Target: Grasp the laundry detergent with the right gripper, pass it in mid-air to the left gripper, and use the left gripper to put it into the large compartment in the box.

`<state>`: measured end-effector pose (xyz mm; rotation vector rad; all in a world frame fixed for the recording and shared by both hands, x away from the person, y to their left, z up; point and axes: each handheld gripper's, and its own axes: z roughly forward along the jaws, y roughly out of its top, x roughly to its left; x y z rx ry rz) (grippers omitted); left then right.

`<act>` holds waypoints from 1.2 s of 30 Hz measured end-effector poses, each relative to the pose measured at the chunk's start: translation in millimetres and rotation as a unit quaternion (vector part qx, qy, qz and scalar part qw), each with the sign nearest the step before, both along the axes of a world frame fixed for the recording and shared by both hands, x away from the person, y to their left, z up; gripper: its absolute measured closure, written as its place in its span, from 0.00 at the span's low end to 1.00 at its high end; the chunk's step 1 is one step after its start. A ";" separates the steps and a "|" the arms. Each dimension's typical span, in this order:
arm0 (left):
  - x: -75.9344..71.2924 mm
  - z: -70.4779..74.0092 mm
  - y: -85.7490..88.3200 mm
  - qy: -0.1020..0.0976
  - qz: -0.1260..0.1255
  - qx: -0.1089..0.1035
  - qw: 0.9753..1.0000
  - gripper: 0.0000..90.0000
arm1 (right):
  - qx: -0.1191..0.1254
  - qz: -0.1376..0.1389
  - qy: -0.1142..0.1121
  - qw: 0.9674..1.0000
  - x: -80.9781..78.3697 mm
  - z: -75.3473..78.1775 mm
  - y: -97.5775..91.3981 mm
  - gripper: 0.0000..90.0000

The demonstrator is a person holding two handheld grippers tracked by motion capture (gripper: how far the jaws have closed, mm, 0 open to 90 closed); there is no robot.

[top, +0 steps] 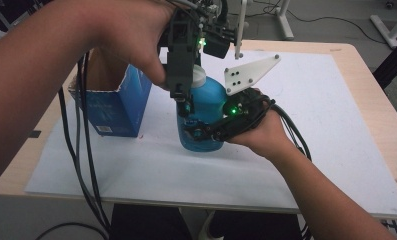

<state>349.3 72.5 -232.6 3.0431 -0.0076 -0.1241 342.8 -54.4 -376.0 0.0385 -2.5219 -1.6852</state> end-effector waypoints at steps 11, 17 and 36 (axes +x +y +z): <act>-1.5 -8.1 -8.1 -0.002 -0.005 0.011 1.000 0.02 | 0.002 0.001 0.002 1.000 1.6 2.3 3.4 0.51; -2.6 -10.1 -10.6 -0.002 -0.004 0.016 1.000 0.02 | 0.002 0.003 0.002 1.000 2.0 4.6 4.9 0.51; -3.6 -9.5 -10.2 -0.009 -0.001 0.022 1.000 0.12 | 0.003 -0.001 0.002 1.000 2.4 4.3 5.2 0.51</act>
